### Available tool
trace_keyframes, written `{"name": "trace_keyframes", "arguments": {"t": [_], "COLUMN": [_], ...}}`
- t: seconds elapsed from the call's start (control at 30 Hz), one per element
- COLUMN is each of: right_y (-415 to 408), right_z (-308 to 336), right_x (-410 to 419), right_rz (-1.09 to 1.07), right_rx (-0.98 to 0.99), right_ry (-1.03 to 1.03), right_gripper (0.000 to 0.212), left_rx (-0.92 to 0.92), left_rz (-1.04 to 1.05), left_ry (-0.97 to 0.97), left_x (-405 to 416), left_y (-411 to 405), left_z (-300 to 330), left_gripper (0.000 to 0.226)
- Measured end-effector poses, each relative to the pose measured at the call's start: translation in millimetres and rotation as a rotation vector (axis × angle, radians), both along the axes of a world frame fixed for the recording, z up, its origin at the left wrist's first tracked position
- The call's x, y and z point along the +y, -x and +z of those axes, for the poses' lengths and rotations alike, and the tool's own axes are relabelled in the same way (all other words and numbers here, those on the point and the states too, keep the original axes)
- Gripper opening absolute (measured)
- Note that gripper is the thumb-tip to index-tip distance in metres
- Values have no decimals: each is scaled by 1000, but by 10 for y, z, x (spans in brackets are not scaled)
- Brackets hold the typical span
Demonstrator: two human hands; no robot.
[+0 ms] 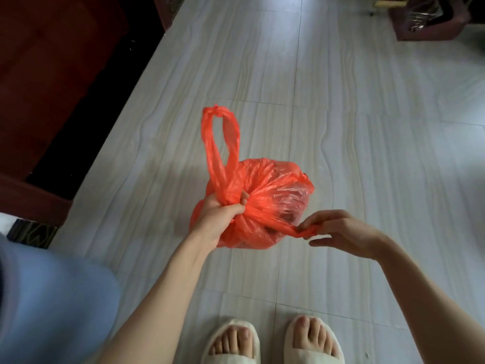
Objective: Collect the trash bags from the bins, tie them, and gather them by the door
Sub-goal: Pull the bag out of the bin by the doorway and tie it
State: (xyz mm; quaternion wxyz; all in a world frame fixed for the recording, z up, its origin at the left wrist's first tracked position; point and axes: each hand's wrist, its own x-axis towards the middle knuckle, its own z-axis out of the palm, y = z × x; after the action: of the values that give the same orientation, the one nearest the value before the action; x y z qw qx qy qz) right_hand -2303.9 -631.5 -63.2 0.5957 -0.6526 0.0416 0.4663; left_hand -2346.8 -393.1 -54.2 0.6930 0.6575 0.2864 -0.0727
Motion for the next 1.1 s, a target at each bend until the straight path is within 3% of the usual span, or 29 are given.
{"name": "trace_keyframes", "arguments": {"t": [0.07, 0.13, 0.23, 0.3, 0.4, 0.47, 0.53, 0.6, 0.77, 0.93, 1.1], "right_y": [-22, -37, -58, -62, -65, -37, 26, 75, 69, 48, 80], "right_z": [11, 19, 94, 199, 307, 362, 365, 275, 156, 85, 18], "right_x": [-23, -9, 89, 198, 323, 437, 553, 606, 563, 540, 531], "right_rz": [8, -86, -260, -245, -89, 103, 377, 525, 394, 422, 312], "right_rx": [-129, -256, -100, 62, 145, 113, -118, -352, -487, -588, -658], "right_ry": [93, 127, -193, -346, -408, -245, 114, 417, 546, 601, 546], "right_gripper": [33, 28, 37, 51, 66, 54, 28, 24, 36, 32, 27], "left_rx": [-62, -96, -203, -219, -156, -139, -114, -77, -30, -49, -232], "left_rz": [-134, -320, -434, -470, -539, -605, -671, -708, -475, -468, -636], "left_ry": [-401, -790, -998, -1038, -1065, -1008, -881, -771, -539, -1000, -1078], "left_x": [33, 33, -47, -58, -47, -50, -54, -42, 56, 59, 46], "left_y": [-7, 18, 62, 82, 107, 121, 111, 87, 60, 123, 177], "left_z": [3, -16, -36, -75, -119, -151, -151, -127, -138, -96, -191], "left_gripper": [17, 33, 31, 27, 21, 22, 40, 58, 48, 33, 33]}}
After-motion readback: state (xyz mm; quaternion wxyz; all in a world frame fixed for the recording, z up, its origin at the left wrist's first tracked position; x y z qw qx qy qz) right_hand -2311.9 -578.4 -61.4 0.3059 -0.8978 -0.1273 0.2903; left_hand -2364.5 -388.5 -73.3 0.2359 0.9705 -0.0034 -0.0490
